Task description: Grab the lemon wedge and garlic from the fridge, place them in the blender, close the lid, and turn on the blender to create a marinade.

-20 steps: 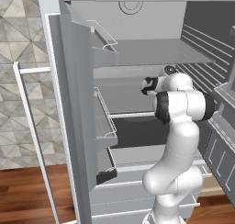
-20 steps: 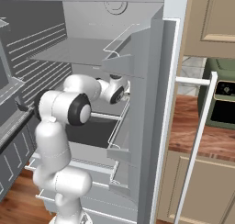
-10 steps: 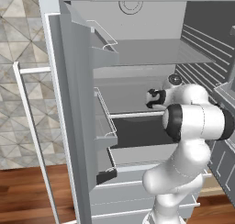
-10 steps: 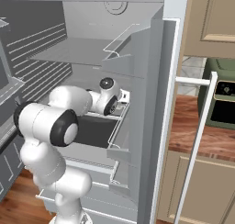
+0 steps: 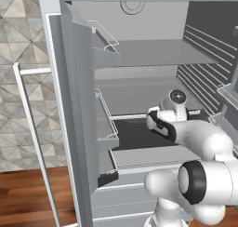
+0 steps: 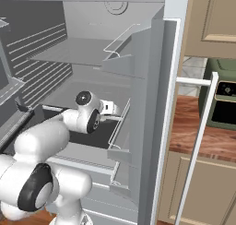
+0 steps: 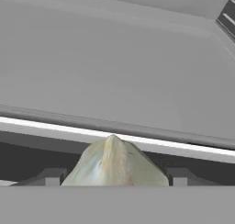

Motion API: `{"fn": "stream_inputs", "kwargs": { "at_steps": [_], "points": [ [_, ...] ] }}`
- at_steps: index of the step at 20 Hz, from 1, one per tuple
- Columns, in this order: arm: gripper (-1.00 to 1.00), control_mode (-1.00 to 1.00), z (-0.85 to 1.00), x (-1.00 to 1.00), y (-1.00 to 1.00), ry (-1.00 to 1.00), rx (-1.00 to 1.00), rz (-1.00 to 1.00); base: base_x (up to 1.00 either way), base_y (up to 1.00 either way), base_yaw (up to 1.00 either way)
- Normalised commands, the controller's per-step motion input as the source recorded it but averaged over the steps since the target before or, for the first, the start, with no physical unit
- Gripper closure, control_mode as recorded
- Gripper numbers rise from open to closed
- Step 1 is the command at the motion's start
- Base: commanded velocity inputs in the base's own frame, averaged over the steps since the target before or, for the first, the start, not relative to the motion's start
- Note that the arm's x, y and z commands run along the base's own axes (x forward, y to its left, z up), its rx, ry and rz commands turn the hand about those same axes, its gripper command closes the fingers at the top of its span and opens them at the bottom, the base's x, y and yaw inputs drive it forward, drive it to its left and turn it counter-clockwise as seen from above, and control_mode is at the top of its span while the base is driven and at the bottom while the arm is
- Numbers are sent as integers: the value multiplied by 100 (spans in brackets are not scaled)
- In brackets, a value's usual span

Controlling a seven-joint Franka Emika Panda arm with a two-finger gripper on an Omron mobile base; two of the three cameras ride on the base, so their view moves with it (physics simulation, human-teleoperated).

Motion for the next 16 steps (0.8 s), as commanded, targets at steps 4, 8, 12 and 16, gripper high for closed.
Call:
{"fn": "stream_inputs", "kwargs": {
  "at_steps": [4,8,12,16],
  "points": [
    [100,-100,67,-90,54,2,0,13,0,0,0],
    [100,-100,74,-84,51,13,0,7,0,0,0],
    [100,-100,70,-88,52,20,-2,3,0,0,0],
    [100,-100,68,-85,45,16,0,3,0,0,0]
  ]
}}
